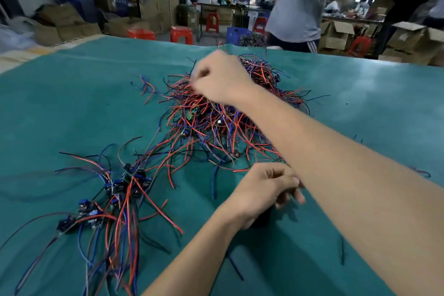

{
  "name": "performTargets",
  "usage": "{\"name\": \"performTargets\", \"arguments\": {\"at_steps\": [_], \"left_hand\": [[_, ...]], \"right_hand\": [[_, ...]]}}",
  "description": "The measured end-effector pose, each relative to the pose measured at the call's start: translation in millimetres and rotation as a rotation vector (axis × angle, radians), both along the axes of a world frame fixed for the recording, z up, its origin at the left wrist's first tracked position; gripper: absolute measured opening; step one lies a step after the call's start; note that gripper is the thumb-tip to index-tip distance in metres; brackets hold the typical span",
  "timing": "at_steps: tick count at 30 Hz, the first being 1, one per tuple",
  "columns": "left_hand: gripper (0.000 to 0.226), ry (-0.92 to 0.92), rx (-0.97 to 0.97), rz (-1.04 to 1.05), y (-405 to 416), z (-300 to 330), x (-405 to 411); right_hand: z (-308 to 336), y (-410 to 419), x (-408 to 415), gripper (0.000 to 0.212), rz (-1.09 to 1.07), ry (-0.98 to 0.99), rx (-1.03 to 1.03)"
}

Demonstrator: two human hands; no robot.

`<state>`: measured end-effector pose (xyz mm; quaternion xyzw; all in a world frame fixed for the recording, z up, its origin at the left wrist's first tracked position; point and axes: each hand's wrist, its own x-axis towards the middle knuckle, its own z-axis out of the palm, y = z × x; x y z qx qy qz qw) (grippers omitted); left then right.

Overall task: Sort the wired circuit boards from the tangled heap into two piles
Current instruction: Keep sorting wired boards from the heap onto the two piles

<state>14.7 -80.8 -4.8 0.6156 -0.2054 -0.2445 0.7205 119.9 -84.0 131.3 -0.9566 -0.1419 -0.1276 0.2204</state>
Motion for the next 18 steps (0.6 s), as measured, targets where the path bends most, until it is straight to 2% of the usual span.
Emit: {"name": "performTargets", "arguments": {"at_steps": [2, 4, 7, 12, 18], "left_hand": [[0.020, -0.015, 0.009, 0.001, 0, 1, 1], [0.019, -0.034, 0.062, 0.001, -1, -1, 4], [0.021, -0.023, 0.055, -0.004, -1, -1, 4], [0.021, 0.009, -0.017, -0.006, -3, 1, 2], [0.015, 0.012, -0.028, -0.017, -4, 0, 3]], "right_hand": [[-15, -45, 20, 0.021, -0.275, 0.027, -0.031], [-33, -78, 30, 0.028, -0.417, 0.089, -0.061], [-47, -97, 37, 0.040, -0.407, 0.145, -0.058], [-53, -102, 41, 0.042, -0.404, 0.141, -0.020], [-61, -111, 39, 0.030, -0.399, 0.087, 0.034]]}}
